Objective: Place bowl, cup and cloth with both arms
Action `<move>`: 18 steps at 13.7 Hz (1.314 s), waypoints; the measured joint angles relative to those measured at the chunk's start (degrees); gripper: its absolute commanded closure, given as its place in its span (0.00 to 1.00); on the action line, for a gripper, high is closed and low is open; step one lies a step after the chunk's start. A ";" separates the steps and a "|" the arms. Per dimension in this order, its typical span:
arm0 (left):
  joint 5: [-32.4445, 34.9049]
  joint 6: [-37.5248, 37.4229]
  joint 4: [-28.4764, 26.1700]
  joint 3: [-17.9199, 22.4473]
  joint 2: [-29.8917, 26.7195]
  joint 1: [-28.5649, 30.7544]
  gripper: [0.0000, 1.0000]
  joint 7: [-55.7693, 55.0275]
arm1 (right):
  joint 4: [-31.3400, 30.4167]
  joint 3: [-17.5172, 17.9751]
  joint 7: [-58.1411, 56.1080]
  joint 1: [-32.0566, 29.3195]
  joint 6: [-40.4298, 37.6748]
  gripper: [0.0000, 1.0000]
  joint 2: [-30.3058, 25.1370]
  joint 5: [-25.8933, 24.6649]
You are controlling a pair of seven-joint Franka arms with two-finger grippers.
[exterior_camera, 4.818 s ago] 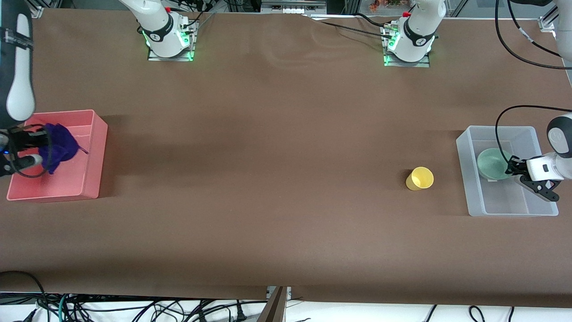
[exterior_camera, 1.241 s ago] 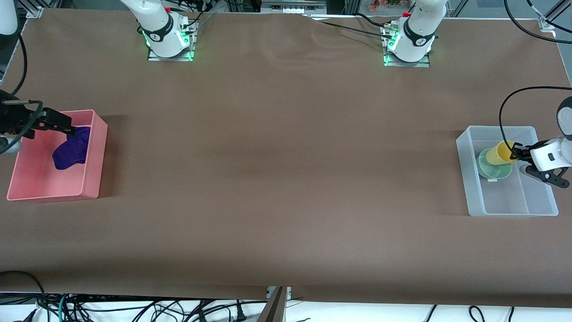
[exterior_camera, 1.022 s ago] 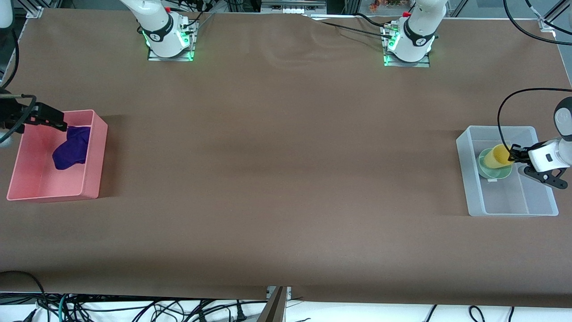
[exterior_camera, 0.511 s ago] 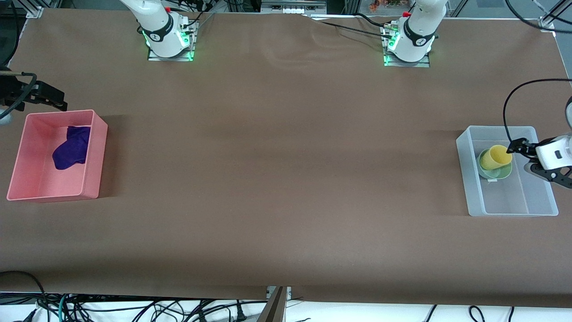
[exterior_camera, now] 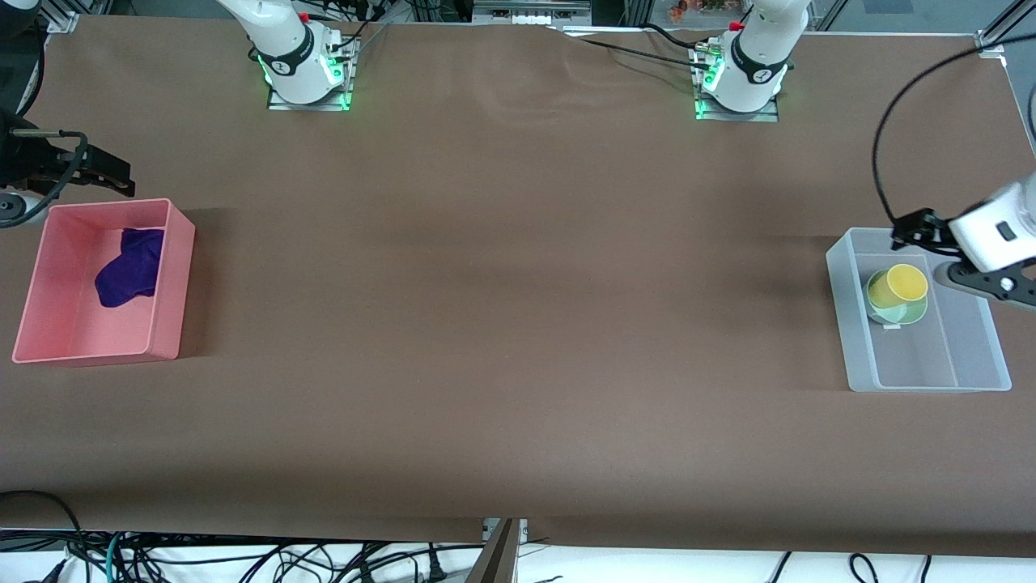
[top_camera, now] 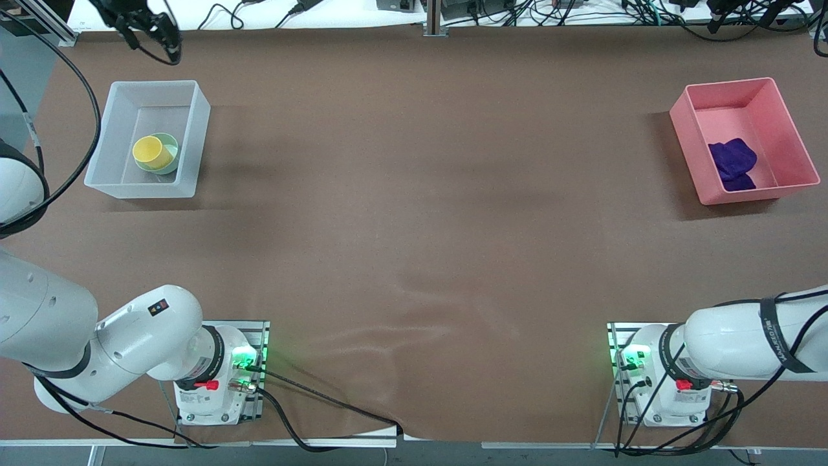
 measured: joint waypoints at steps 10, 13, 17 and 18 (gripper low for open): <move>-16.97 6.62 -2.88 37.18 -6.13 -32.58 0.00 -8.22 | 0.00 0.17 -0.24 0.36 0.44 0.00 0.26 0.00; -16.44 13.47 -14.46 40.55 -15.17 -37.54 0.00 -9.48 | 0.00 0.15 -0.24 0.35 0.44 0.00 0.27 0.00; -16.29 15.13 -18.88 41.05 -18.65 -38.03 0.00 -9.71 | 0.00 0.11 -0.24 0.33 0.44 0.00 0.27 0.00; -16.29 15.12 -18.78 41.08 -18.34 -38.03 0.00 -9.71 | 0.00 0.11 -0.24 0.33 0.44 0.00 0.27 0.00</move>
